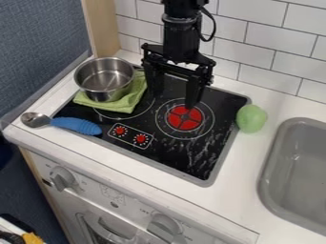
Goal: Move the silver pot to the the bottom right corner of the stove
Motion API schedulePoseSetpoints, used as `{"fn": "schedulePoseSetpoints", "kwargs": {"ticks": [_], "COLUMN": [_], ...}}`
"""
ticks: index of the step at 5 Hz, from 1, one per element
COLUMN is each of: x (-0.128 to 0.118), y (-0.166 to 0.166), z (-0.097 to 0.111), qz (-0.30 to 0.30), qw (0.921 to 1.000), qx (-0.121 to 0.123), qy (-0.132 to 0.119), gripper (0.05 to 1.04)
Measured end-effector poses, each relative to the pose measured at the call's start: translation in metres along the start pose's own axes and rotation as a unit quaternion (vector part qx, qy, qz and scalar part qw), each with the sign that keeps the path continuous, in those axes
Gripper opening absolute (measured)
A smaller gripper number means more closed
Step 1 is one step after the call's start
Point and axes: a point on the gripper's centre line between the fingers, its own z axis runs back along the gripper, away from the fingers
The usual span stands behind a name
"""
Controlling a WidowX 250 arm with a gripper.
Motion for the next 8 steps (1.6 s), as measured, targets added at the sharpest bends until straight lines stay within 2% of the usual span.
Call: {"fn": "schedulePoseSetpoints", "kwargs": {"ticks": [1,2,3,4,5,6,8], "x": [-0.001,0.0,0.006,0.009,0.022,0.027,0.029], "y": [0.0,0.019,0.046,0.074,0.095,0.105,0.12], "z": [-0.011,-0.009,-0.008,-0.002,-0.001,-0.008,-0.023], "qz": [0.0,0.027,0.04,0.055,0.066,0.061,0.054], "qw": [0.9999,0.9996,0.999,0.9971,0.9954,0.9945,0.9949], "qx": [-0.001,-0.001,0.011,0.039,0.054,0.074,0.081], "qy": [0.017,0.012,-0.018,-0.036,-0.043,-0.042,-0.026], "gripper": [1.001,1.001,1.001,1.001,1.001,1.001,1.001]}}
